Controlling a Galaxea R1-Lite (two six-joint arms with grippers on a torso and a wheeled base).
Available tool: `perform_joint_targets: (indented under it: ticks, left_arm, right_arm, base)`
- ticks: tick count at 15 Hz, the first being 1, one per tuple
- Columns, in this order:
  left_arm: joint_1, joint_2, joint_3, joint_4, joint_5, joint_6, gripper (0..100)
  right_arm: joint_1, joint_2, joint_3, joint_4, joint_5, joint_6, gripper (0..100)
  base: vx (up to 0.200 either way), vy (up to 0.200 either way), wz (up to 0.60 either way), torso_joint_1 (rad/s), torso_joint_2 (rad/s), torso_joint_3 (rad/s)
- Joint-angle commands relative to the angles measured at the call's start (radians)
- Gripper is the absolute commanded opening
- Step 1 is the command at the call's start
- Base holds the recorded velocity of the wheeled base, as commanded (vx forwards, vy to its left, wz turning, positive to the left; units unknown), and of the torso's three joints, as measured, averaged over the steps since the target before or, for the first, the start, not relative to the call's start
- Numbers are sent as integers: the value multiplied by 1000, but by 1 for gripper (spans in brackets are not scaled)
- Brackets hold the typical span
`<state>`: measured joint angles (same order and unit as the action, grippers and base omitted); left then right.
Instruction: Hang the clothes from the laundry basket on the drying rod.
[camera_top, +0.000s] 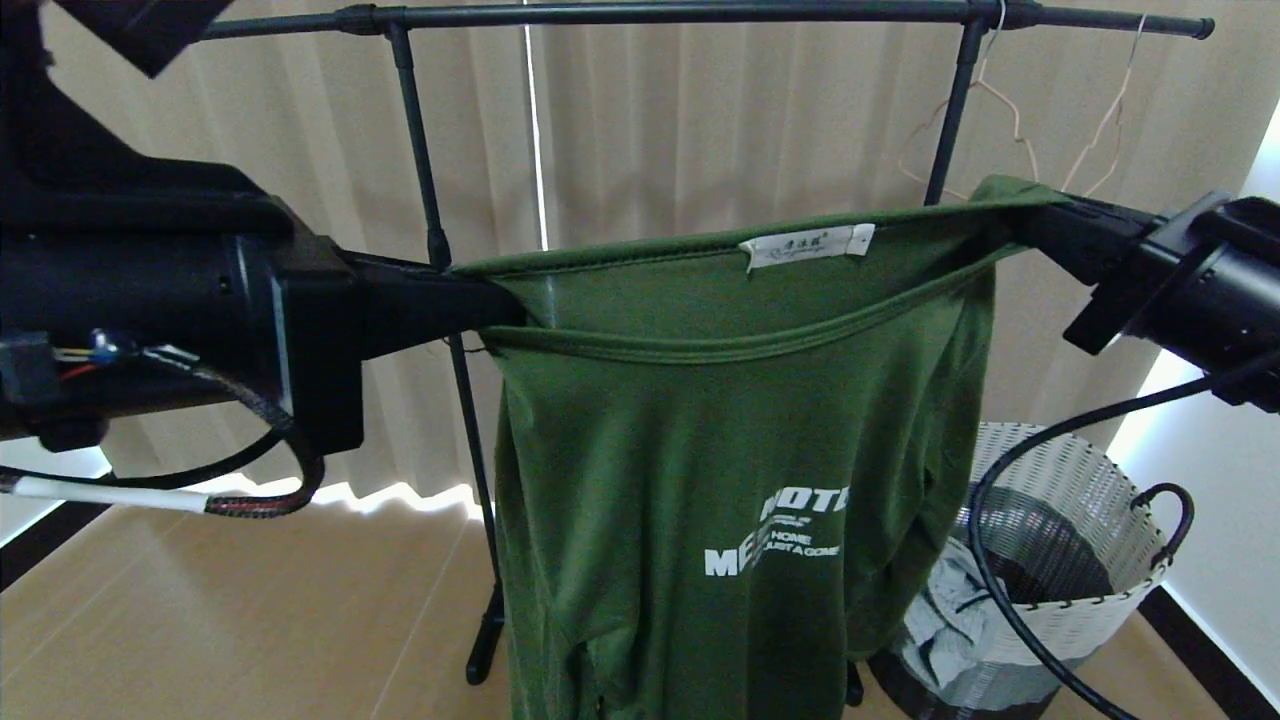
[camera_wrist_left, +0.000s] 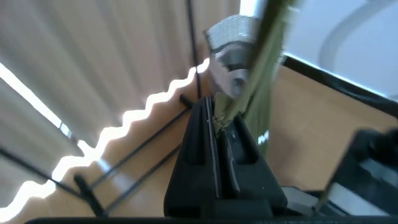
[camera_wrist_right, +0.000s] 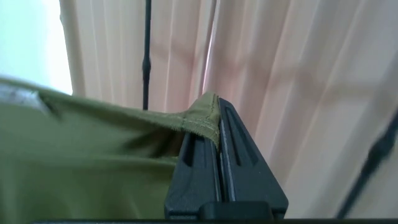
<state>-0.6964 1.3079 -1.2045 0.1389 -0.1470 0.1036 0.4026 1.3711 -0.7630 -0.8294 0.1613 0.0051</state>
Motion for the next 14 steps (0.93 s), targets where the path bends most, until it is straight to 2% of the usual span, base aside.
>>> perform_joint_targets:
  ticks: [1,5,9,14]
  left_arm:
    - [0,-45,29,-1,-20,14,0]
    - [-3,-76,66,-5,-54,19,0]
    - [-11,-79,79,-10,-52,21,0]
    - [3,-67,82,-82,-45,18,0]
  right_arm:
    - [2,98,-25,-48,3,1,0]
    - [18,134,-72,-73,4,49,0]
    - [19,132,-68,-73,4,50,0]
    - [19,117,-67,-71,-2,47,0]
  base:
    - [0,0,0,0,0,0]
    - [0,0,0,0,0,0]
    - [0,0,0,0,0,0]
    - [0,0,0,0,0,0]
